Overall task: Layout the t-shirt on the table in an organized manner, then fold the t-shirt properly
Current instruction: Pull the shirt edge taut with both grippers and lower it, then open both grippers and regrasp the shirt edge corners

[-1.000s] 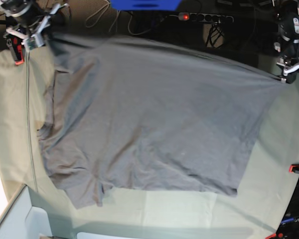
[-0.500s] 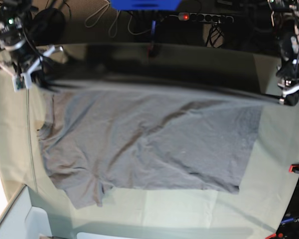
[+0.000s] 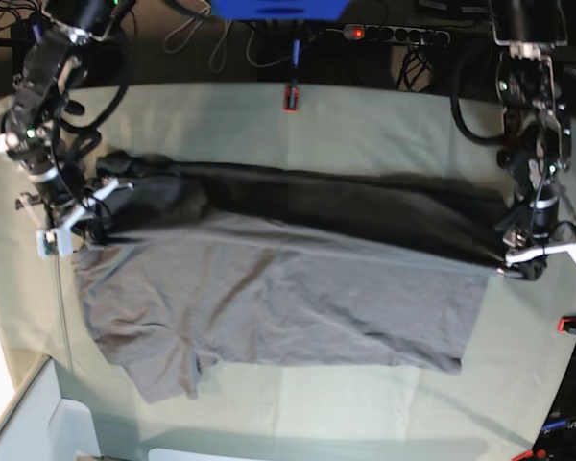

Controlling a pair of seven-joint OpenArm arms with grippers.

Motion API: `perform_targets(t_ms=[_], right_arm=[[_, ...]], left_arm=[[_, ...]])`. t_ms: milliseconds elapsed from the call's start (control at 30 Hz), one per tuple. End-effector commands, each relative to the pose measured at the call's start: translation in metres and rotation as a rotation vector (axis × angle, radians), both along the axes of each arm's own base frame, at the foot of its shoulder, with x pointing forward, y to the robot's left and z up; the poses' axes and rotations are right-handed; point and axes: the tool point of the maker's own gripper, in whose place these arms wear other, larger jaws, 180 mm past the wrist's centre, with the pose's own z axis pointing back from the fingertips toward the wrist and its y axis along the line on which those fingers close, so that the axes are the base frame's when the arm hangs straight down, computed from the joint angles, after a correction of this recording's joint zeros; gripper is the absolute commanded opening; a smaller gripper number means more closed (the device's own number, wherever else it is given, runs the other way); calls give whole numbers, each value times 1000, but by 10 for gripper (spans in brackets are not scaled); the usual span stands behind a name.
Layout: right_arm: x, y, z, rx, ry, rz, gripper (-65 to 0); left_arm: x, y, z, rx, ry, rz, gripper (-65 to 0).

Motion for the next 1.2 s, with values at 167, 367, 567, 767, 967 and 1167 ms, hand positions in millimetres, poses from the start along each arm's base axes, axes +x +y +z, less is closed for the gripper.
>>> perform_targets(t_ms=[167,367,567,767,967,1167], right_arm=[[32,-13,-10,-95,45,8,-650],[40,-19,-13,-142,76,7,-584],[35,-24,6,-177,31,-14,-427],[-4,-52,11,-200,35,-134,-379],[-51,-39,-26,-165,148,-132,-379],[-63,-27,-44,-124,193,-128,-379]], left_arm=[[17,14,-5,-4,19,24,-617],[34,-5,-20,-119,129,-63,-410],[34,-8,-17,-127,120,-68,-365],[2,-1,-31,-93,170,-62,-314],[-36,26,-73,-144,269,48,-313],[-43,40,-95,-171,328,95,-313]])
